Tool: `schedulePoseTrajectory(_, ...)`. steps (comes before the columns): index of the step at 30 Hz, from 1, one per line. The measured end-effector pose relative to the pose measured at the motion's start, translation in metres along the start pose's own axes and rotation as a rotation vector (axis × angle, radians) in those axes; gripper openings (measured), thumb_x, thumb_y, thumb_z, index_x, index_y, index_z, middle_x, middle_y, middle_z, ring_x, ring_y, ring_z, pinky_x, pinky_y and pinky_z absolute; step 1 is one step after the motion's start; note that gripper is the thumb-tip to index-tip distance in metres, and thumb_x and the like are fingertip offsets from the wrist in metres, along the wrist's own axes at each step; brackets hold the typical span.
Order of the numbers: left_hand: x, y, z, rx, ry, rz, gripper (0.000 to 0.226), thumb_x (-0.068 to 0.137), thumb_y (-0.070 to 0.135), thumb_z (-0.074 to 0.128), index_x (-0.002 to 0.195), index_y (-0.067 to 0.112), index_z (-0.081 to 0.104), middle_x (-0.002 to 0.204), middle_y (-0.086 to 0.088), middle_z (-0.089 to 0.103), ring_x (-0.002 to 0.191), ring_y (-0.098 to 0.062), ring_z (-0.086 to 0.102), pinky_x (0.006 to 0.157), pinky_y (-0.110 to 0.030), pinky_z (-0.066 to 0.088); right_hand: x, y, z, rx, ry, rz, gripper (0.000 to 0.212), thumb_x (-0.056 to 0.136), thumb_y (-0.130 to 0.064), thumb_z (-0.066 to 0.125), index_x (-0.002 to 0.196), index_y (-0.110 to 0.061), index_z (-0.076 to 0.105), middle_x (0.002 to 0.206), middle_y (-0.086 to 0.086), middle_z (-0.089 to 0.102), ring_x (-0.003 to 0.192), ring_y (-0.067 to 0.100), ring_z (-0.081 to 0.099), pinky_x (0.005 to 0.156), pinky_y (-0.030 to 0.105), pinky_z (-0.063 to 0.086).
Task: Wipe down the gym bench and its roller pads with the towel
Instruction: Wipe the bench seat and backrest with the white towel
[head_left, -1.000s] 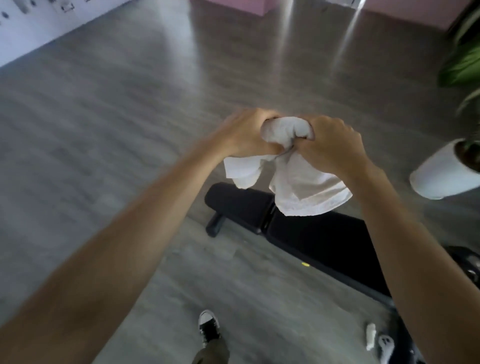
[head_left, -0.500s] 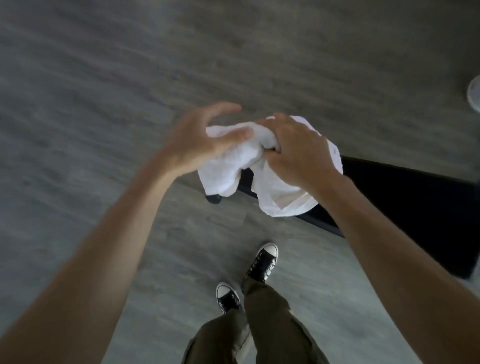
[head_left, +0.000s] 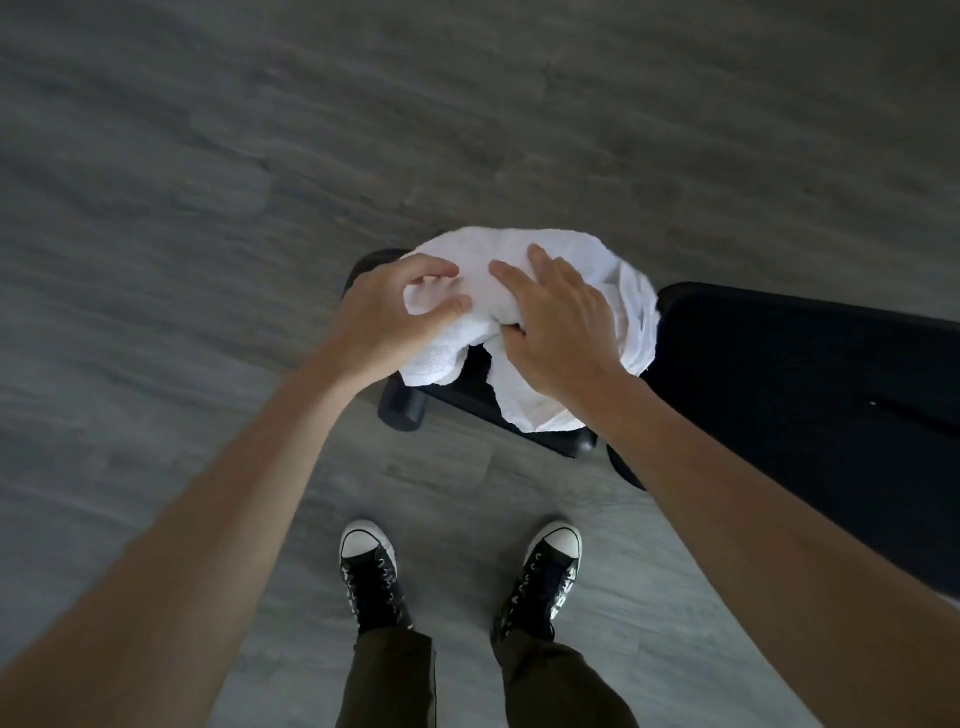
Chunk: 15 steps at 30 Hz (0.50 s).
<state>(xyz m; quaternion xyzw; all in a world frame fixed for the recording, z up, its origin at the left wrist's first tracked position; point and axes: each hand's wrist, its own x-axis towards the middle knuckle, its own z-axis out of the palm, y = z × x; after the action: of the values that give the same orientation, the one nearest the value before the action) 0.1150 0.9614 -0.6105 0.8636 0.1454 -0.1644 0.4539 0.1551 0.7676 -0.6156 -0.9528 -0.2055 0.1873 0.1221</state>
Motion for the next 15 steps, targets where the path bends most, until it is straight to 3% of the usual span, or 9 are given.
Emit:
schedulePoseTrajectory(5, 0.023, -0.049, 0.025, 0.033, -0.084, -0.012, 0.048, 0.091, 0.056, 0.067, 0.132, 0.032, 0.068, 0.126, 0.017, 0.068, 0.121, -0.008, 0.059, 0.092, -0.022, 0.042, 0.011, 0.007, 0.063, -0.148, -0.137, 0.084, 0.069, 0.084, -0.046, 0.065, 0.145, -0.025, 0.041, 0.165, 0.019, 0.015, 0.150, 0.047, 0.013, 0.119, 0.061, 0.018)
schedulePoseTrajectory(6, 0.024, -0.056, 0.027, 0.044, -0.089, 0.005, 0.050, 0.092, 0.052, 0.068, 0.135, 0.028, 0.067, 0.133, 0.013, 0.067, 0.126, -0.011, 0.059, 0.096, -0.024, 0.043, 0.014, 0.005, 0.068, -0.174, -0.130, 0.091, 0.074, 0.080, -0.052, 0.068, 0.143, -0.025, 0.041, 0.165, 0.021, 0.010, 0.151, 0.050, 0.007, 0.119, 0.065, 0.013)
schedulePoseTrajectory(8, 0.026, -0.065, 0.027, 0.126, -0.079, 0.064, 0.060, 0.092, 0.051, 0.068, 0.145, 0.024, 0.059, 0.154, 0.000, 0.056, 0.146, -0.024, 0.046, 0.118, -0.040, 0.037, 0.024, 0.003, 0.069, -0.200, -0.122, 0.081, 0.080, 0.079, -0.060, 0.068, 0.147, -0.031, 0.036, 0.168, 0.020, -0.002, 0.151, 0.051, -0.003, 0.117, 0.071, 0.004)
schedulePoseTrajectory(9, 0.028, -0.067, 0.023, 0.192, -0.068, 0.093, 0.067, 0.093, 0.052, 0.067, 0.152, 0.025, 0.051, 0.165, -0.004, 0.043, 0.156, -0.030, 0.031, 0.126, -0.049, 0.025, 0.030, 0.002, 0.068, -0.212, -0.121, 0.061, 0.078, 0.083, -0.062, 0.064, 0.150, -0.035, 0.034, 0.169, 0.018, -0.004, 0.151, 0.051, -0.004, 0.116, 0.072, 0.002)
schedulePoseTrajectory(11, 0.040, -0.068, 0.015, 0.303, -0.059, 0.159, 0.076, 0.095, 0.060, 0.061, 0.161, 0.031, 0.037, 0.175, -0.007, 0.021, 0.162, -0.034, 0.007, 0.129, -0.056, 0.004, 0.046, -0.001, 0.063, -0.208, -0.104, 0.002, 0.065, 0.093, -0.059, 0.054, 0.152, -0.036, 0.037, 0.170, 0.012, 0.003, 0.152, 0.049, 0.001, 0.115, 0.075, 0.006)
schedulePoseTrajectory(13, 0.054, -0.067, 0.003, 0.337, -0.112, 0.204, 0.080, 0.093, 0.067, 0.055, 0.162, 0.033, 0.033, 0.176, -0.007, 0.017, 0.163, -0.034, 0.005, 0.128, -0.059, 0.002, 0.063, -0.009, 0.058, -0.101, -0.058, -0.027, 0.057, 0.096, -0.056, 0.050, 0.147, -0.032, 0.046, 0.169, 0.010, 0.010, 0.152, 0.048, 0.006, 0.114, 0.076, 0.008)
schedulePoseTrajectory(15, 0.066, -0.072, -0.008, 0.305, -0.128, 0.209, 0.078, 0.091, 0.066, 0.052, 0.160, 0.031, 0.037, 0.173, -0.004, 0.028, 0.161, -0.032, 0.016, 0.128, -0.057, 0.011, 0.081, -0.020, 0.058, -0.026, -0.030, -0.037, 0.057, 0.094, -0.058, 0.050, 0.145, -0.033, 0.049, 0.170, 0.011, 0.009, 0.152, 0.049, 0.004, 0.114, 0.076, 0.005)
